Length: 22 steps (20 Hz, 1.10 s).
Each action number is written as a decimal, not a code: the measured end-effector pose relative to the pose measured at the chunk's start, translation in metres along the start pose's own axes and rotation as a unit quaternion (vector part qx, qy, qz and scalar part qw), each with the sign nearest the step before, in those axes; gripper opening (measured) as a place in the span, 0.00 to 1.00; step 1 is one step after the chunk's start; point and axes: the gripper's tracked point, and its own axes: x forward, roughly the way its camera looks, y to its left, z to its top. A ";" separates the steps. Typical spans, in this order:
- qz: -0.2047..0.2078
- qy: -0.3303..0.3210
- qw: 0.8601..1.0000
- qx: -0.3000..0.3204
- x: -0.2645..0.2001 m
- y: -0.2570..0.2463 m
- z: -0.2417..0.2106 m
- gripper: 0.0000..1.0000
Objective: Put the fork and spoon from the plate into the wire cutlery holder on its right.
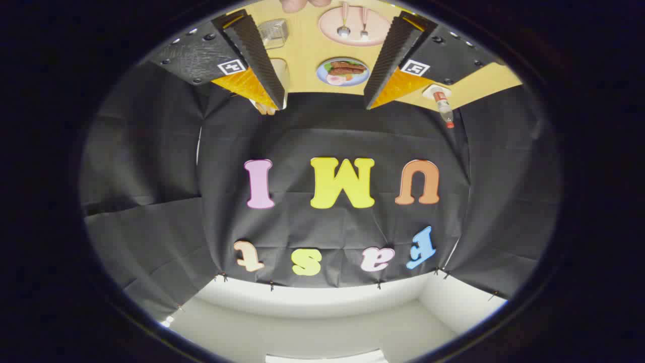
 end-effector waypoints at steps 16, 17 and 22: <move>0.013 0.017 1.000 -0.012 0.006 0.011 0.000 0.95; 0.015 0.024 1.000 -0.013 0.007 0.014 -0.005 0.95; 0.026 0.084 0.996 -0.010 0.014 0.022 -0.049 0.95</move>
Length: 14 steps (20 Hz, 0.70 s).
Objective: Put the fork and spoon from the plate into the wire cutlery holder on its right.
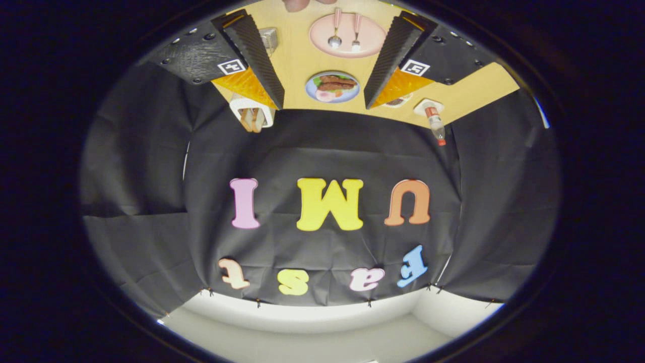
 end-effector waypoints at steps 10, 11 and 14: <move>-0.007 0.189 0.982 -0.001 0.032 0.003 -0.161 0.96; -0.007 0.205 0.979 -0.004 0.035 0.004 -0.176 0.96; -0.002 0.256 0.967 -0.008 0.042 0.007 -0.214 0.96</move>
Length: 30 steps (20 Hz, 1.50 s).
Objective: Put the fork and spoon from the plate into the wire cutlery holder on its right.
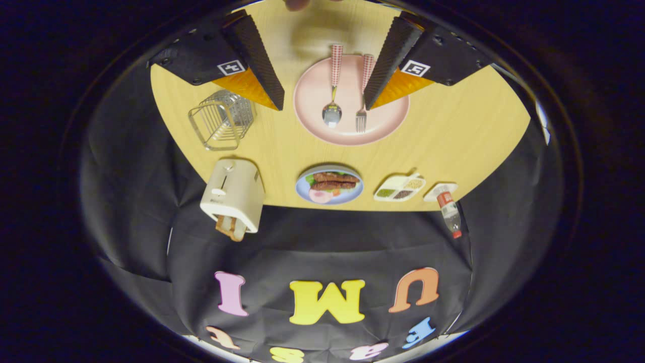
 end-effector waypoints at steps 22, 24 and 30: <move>0.012 0.155 0.987 -0.025 0.034 -0.008 -0.046 0.04; 0.026 0.159 0.987 -0.016 0.017 -0.014 -0.024 0.04; 0.021 0.180 0.983 -0.003 -0.039 -0.089 0.049 0.04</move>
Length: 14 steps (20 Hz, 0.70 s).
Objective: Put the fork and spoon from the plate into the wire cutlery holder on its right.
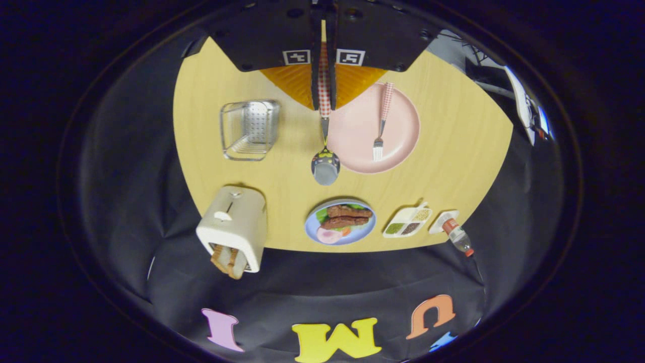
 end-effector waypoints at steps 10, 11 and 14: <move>-0.002 0.153 0.986 0.072 -0.016 -0.085 -0.017 0.04; -0.005 0.170 0.982 0.078 -0.011 -0.090 -0.016 0.04; -0.005 0.214 0.973 0.089 -0.002 -0.095 -0.011 0.04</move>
